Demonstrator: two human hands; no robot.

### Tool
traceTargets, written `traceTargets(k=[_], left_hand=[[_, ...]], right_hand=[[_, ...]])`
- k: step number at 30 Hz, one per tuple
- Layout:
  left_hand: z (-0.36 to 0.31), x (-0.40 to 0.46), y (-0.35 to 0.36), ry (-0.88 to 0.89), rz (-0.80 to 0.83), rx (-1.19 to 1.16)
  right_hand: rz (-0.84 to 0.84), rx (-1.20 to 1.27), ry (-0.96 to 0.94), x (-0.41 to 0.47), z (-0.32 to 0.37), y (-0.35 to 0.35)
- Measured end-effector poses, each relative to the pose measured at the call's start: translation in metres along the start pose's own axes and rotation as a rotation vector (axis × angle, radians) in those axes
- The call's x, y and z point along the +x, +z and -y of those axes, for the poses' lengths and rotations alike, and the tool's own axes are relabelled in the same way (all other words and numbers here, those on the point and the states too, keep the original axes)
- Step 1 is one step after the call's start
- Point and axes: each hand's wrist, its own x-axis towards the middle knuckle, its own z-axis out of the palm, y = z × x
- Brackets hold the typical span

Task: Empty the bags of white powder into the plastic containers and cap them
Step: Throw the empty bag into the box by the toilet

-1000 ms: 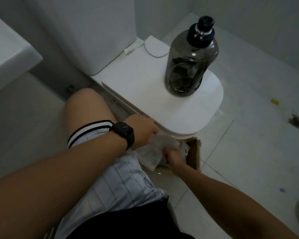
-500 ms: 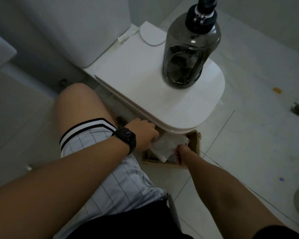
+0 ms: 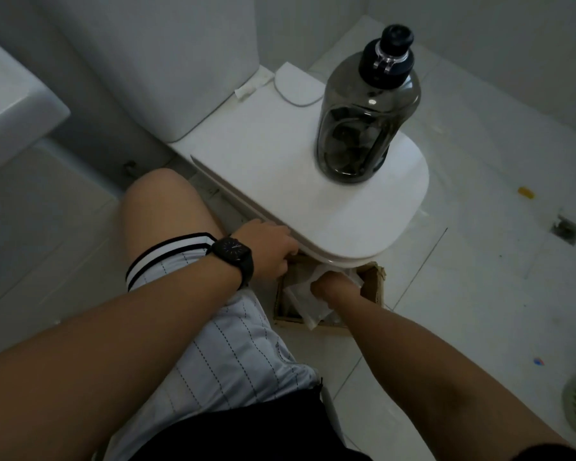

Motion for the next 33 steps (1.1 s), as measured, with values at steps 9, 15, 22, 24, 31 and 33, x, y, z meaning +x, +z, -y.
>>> traceTargets(k=[9, 15, 22, 24, 31, 33], left_hand=[[0.023, -0.060, -0.045, -0.117, -0.197, 0.059], [0.046, -0.133, -0.078, -0.249, -0.344, 0.054], [0.052, -0.210, -0.138, -0.322, -0.624, -0.133], [0.051, -0.232, -0.154, -0.322, -0.724, -0.179], [0.065, -0.331, -0.173, -0.427, -0.949, -0.105], [0.073, -0.360, -0.166, -0.518, -0.991, -0.099]], right_hand=[[0.116, -0.216, -0.206, -0.101, 0.070, -0.032], [-0.060, -0.378, -0.443, -0.178, 0.121, -0.059], [-0.417, -0.570, -0.593, -0.267, 0.168, -0.106], [-0.539, -0.570, -0.653, -0.297, 0.181, -0.118], [-0.908, -0.542, -0.915, -0.406, 0.220, -0.129], [-0.971, -0.526, -1.010, -0.435, 0.233, -0.122]])
